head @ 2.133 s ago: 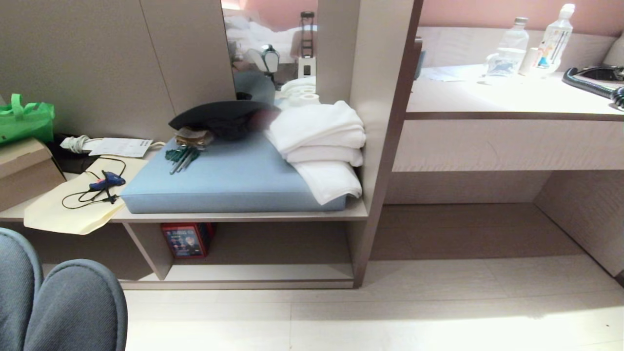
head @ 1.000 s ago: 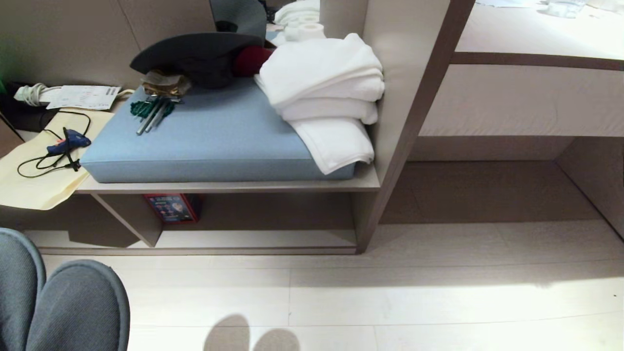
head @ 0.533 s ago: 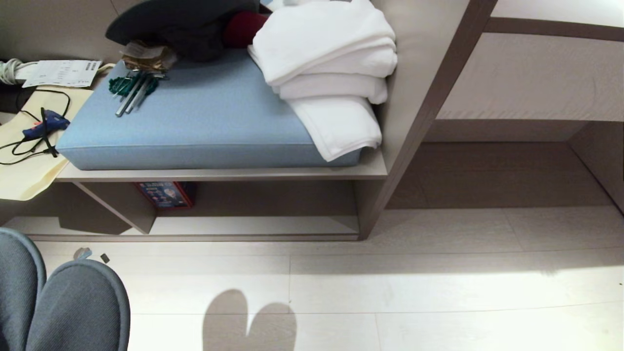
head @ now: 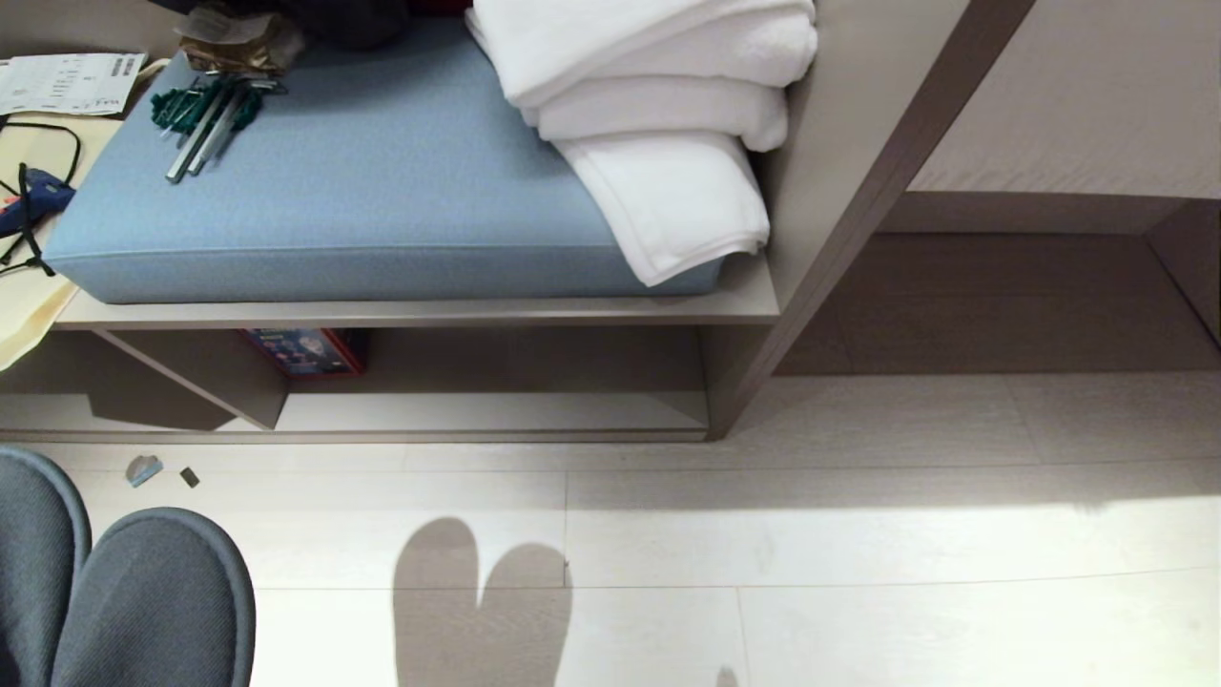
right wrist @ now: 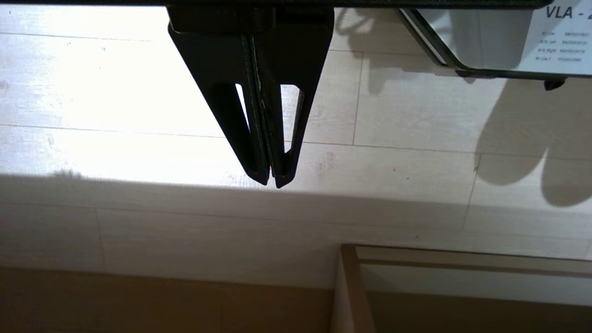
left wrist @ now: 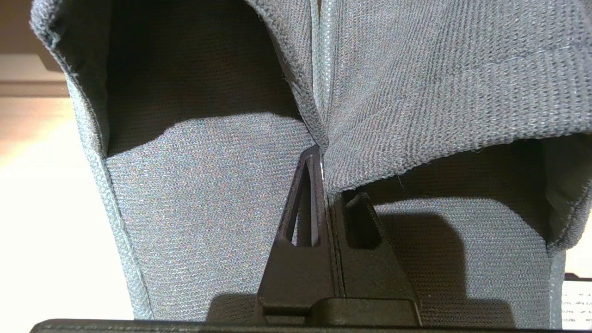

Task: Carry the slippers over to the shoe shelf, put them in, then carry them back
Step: Place the slippers into the shoe cabinet

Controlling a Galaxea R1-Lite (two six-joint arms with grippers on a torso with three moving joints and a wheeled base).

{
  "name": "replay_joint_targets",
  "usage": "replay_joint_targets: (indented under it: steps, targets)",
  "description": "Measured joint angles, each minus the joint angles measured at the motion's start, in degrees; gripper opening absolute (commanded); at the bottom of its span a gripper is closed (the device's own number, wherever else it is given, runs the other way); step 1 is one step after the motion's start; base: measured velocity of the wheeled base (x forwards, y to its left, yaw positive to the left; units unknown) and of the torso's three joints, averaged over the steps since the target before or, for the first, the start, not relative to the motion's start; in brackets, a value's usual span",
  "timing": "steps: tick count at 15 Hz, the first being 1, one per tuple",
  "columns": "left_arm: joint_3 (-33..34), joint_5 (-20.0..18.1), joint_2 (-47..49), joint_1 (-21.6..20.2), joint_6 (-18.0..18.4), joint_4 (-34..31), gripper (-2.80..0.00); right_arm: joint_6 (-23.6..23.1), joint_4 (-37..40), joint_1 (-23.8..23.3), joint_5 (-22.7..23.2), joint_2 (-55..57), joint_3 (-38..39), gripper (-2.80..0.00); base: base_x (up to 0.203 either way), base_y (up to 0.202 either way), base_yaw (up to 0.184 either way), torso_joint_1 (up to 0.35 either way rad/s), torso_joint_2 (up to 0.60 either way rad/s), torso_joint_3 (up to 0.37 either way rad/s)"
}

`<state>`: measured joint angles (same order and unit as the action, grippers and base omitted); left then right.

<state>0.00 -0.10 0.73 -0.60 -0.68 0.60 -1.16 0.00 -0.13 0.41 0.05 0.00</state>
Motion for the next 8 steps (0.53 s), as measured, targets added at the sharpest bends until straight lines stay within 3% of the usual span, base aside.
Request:
replay_joint_targets:
  steps: [8]
  targets:
    - [0.0, 0.0, 0.0, 0.0, 0.0, 0.0, -2.8, 0.0, 0.0, 0.0, 0.0, 0.0, 0.0, -2.8, 0.0, 0.0, 0.0, 0.002, 0.0, -0.196]
